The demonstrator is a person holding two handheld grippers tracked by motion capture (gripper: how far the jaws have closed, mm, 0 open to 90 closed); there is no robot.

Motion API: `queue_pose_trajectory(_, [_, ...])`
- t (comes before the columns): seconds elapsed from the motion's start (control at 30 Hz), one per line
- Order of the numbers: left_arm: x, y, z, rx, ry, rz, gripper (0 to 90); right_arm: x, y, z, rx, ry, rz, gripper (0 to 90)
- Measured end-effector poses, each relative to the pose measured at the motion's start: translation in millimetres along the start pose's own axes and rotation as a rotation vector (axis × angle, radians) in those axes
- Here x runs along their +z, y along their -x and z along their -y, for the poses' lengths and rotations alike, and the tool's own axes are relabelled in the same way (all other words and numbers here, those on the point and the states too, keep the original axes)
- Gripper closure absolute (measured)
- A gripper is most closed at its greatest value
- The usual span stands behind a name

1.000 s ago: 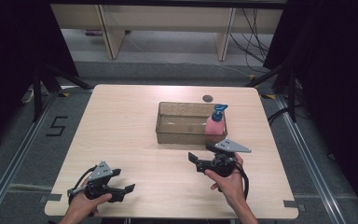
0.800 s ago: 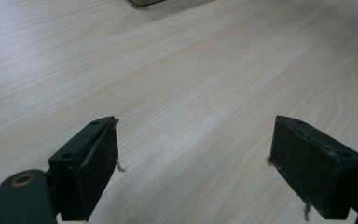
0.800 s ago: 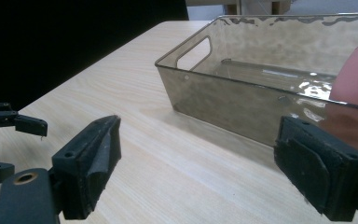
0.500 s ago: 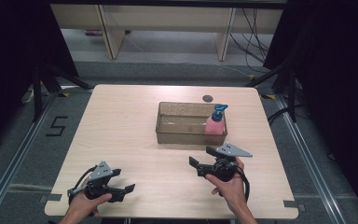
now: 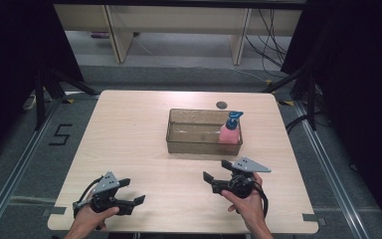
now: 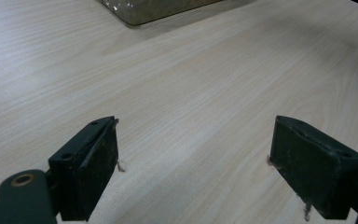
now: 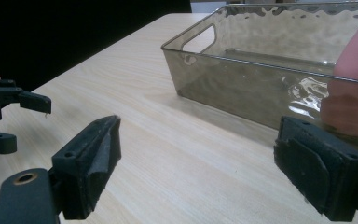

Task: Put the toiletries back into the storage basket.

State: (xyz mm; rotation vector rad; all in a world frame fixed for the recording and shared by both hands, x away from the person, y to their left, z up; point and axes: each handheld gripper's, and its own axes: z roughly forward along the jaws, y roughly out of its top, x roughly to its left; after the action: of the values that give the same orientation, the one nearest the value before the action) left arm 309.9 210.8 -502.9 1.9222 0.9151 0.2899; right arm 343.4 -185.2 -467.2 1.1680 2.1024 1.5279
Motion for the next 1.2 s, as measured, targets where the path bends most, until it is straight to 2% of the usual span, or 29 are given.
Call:
queue_pose_trajectory(0.07, [0.0,-0.7,0.2,0.002,0.01,0.011,14.7,-0.9,0.2,2.1,0.001,-0.006,-0.011,15.3])
queue_pose_trajectory(0.1, [-1.1,-1.2,0.0,0.016,0.001,0.006,14.7,-0.8,-0.5,3.6,0.025,-0.005,-0.01,15.3])
queue_pose_trajectory(0.13, [-1.1,-1.1,-0.1,0.018,0.005,0.01,14.7,-1.6,0.2,4.2,0.021,-0.004,-0.016,15.3])
queue_pose_trajectory(0.17, [-1.3,-0.4,-0.2,0.019,0.009,0.016,14.7,-2.5,-0.1,4.8,0.04,-0.02,-0.023,15.3])
queue_pose_trajectory(0.2, [-2.0,-0.6,-0.2,0.034,0.009,0.024,14.7,-3.1,2.2,5.4,0.001,-0.011,-0.003,15.3])
queue_pose_trajectory(0.23, [-1.1,1.0,-0.1,0.024,0.02,0.024,14.7,-1.7,0.5,7.0,0.023,0.001,-0.003,15.3])
queue_pose_trajectory(0.27, [-1.6,0.0,-0.2,0.041,0.012,0.025,14.7,-2.4,0.5,7.2,0.022,-0.02,0.001,15.3])
queue_pose_trajectory(0.3, [-1.6,0.3,-0.4,0.043,0.008,0.022,14.7,-2.9,0.5,7.6,0.019,-0.018,-0.001,15.3])
queue_pose_trajectory(0.33, [-1.8,0.5,-0.4,0.044,0.005,0.02,14.7,-4.9,0.8,7.3,-0.002,-0.021,0.007,15.4])
queue_pose_trajectory(0.37, [-2.1,0.9,-0.3,0.044,0.004,0.018,14.7,-4.9,-0.3,8.4,0.019,-0.011,-0.02,15.4])
queue_pose_trajectory(0.4, [-1.7,2.1,-0.2,0.033,0.014,0.018,14.7,-4.9,-0.7,9.3,0.021,-0.011,-0.022,15.4])
queue_pose_trajectory(0.43, [-3.0,1.8,-0.4,0.046,0.003,0.01,14.7,-5.1,0.3,9.8,0.0,-0.012,-0.007,15.4])
queue_pose_trajectory(0.53, [-3.0,2.1,-0.3,0.051,0.007,0.009,14.7,-7.8,-1.3,11.2,0.022,-0.022,-0.009,15.5])
queue_pose_trajectory(0.57, [-3.8,2.6,-0.5,0.057,-0.001,-0.002,14.7,-7.5,0.2,11.9,-0.006,0.0,0.004,15.5])
queue_pose_trajectory(0.63, [-3.4,3.9,-0.3,0.056,0.004,-0.005,14.7,-9.2,-0.2,12.2,-0.003,-0.016,0.002,15.7])
queue_pose_trajectory(0.7, [-3.2,4.5,-0.3,0.055,0.009,-0.002,14.7,-11.1,-0.6,13.0,0.022,-0.013,-0.015,15.7])
queue_pose_trajectory(0.77, [-4.1,4.6,-0.4,0.061,0.005,-0.002,14.7,-12.3,0.3,14.1,0.006,-0.014,0.007,15.7])
queue_pose_trajectory(0.8, [-4.1,5.0,-0.3,0.06,0.009,-0.003,14.7,-13.1,-0.7,14.7,0.023,-0.022,0.0,15.7])
queue_pose_trajectory(0.87, [-5.3,4.6,-0.4,0.072,-0.004,-0.005,14.7,-14.7,1.1,15.6,-0.007,-0.021,0.013,15.7])
queue_pose_trajectory(0.9, [-5.1,4.9,-0.4,0.07,-0.001,-0.006,14.7,-16.8,-2.4,16.5,0.041,-0.028,0.01,15.7])
queue_pose_trajectory(0.93, [-5.2,5.2,-0.3,0.07,-0.002,-0.008,14.7,-16.8,0.1,16.9,0.007,-0.019,0.018,15.7])
queue_pose_trajectory(0.97, [-5.4,5.4,-0.4,0.072,-0.004,-0.011,14.7,-18.5,0.8,17.2,-0.005,-0.024,0.011,15.7])
queue_pose_trajectory(1.1, [-4.8,4.9,-0.5,0.074,-0.007,-0.005,14.7,-24.1,-0.7,20.7,0.024,-0.028,0.008,15.6])
queue_pose_trajectory(1.17, [-4.8,4.8,-0.7,0.075,-0.008,-0.003,14.7,-27.2,0.1,22.1,0.0,-0.039,0.018,15.6])
queue_pose_trajectory(1.2, [-4.7,4.8,-0.8,0.075,-0.009,-0.003,14.7,-26.9,0.2,23.1,0.004,-0.037,0.006,15.6])
